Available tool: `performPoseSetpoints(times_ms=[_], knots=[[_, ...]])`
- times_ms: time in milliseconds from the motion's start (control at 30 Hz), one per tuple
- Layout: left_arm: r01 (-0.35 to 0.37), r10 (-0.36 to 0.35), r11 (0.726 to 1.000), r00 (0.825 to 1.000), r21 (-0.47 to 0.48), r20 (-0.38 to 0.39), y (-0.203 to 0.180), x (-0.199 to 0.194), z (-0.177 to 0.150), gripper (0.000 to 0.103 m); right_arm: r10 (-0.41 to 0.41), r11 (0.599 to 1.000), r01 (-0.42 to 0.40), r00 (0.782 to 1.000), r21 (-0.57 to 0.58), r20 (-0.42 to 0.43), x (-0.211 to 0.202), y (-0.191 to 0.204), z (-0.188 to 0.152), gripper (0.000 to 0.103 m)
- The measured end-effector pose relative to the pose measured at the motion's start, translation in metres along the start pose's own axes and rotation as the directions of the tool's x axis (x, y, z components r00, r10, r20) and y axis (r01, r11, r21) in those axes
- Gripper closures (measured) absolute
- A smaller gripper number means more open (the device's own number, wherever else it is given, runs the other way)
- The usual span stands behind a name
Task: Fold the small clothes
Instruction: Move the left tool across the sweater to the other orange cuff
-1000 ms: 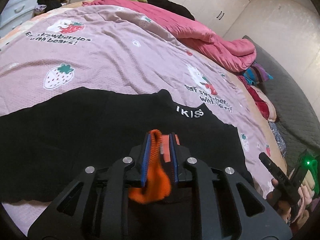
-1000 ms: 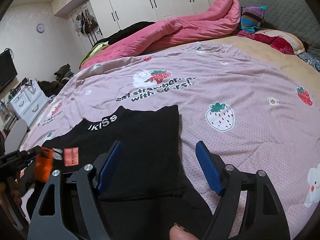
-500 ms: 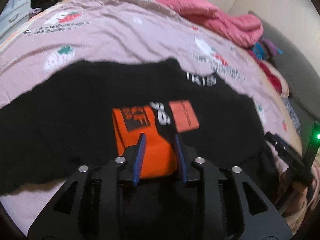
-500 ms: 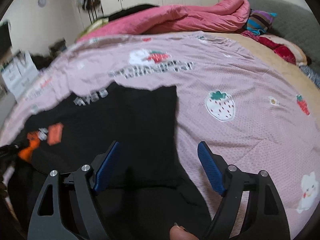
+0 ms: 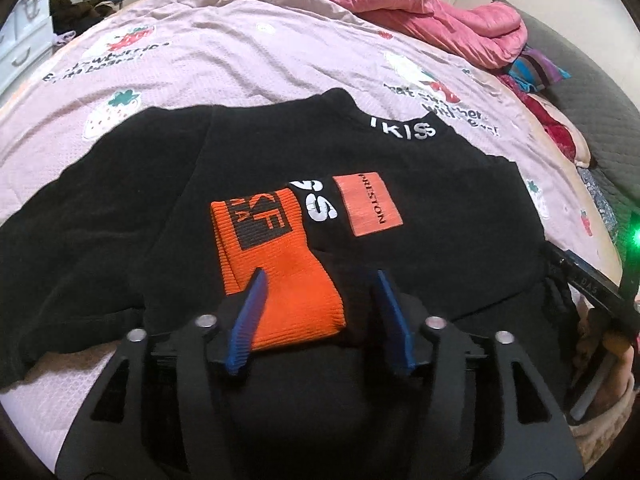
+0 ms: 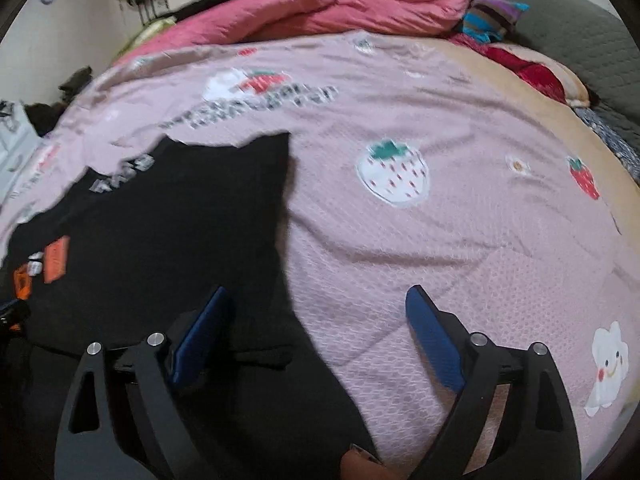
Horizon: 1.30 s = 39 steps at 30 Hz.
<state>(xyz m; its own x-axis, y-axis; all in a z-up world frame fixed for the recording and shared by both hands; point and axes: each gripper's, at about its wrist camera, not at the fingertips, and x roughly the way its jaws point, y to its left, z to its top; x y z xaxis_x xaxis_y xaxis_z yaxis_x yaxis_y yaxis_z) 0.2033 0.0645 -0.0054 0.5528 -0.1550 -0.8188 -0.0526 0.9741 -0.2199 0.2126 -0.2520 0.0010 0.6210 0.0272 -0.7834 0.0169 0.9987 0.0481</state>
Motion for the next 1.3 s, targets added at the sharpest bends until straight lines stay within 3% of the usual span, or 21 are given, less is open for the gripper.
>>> performPoseSetpoints(times_ms=[133, 200, 333, 400, 500, 900, 1300], knots=[[0.000, 0.000, 1.000, 1.000, -0.001, 0.029, -0.001, -0.011, 0.002, 0.045, 0.041, 0.999, -0.039, 0.998, -0.033, 0.056, -0.015, 0.011, 0.002, 0.013], [-0.011, 0.012, 1.000, 0.999, -0.001, 0.051, 0.000, -0.017, 0.002, 0.036, 0.068, 0.997, -0.065, 0.996, -0.047, 0.059, -0.017, 0.017, 0.001, 0.013], [-0.027, 0.027, 1.000, 0.997, -0.005, 0.067, 0.007, -0.025, -0.001, 0.030, 0.087, 0.995, -0.083, 0.994, -0.063, 0.065, -0.021, 0.026, -0.001, 0.013], [-0.035, 0.036, 0.999, 0.997, -0.025, 0.070, 0.013, -0.028, -0.003, 0.017, 0.093, 0.994, -0.088, 0.993, -0.065, 0.069, -0.024, 0.030, -0.001, 0.012], [-0.046, 0.051, 0.997, 0.996, -0.062, 0.080, 0.024, -0.035, -0.007, 0.009, 0.099, 0.993, -0.094, 0.993, -0.070, 0.071, -0.025, 0.035, -0.001, 0.005], [-0.093, 0.118, 0.980, 0.983, -0.174, 0.141, 0.059, -0.062, -0.019, 0.009, 0.138, 0.986, -0.127, 0.985, -0.111, 0.103, -0.034, 0.056, -0.005, 0.005], [-0.150, 0.184, 0.967, 0.971, -0.207, 0.156, 0.074, -0.072, -0.030, 0.009, 0.219, 0.968, -0.202, 0.970, -0.147, 0.109, -0.048, 0.085, -0.003, 0.004]])
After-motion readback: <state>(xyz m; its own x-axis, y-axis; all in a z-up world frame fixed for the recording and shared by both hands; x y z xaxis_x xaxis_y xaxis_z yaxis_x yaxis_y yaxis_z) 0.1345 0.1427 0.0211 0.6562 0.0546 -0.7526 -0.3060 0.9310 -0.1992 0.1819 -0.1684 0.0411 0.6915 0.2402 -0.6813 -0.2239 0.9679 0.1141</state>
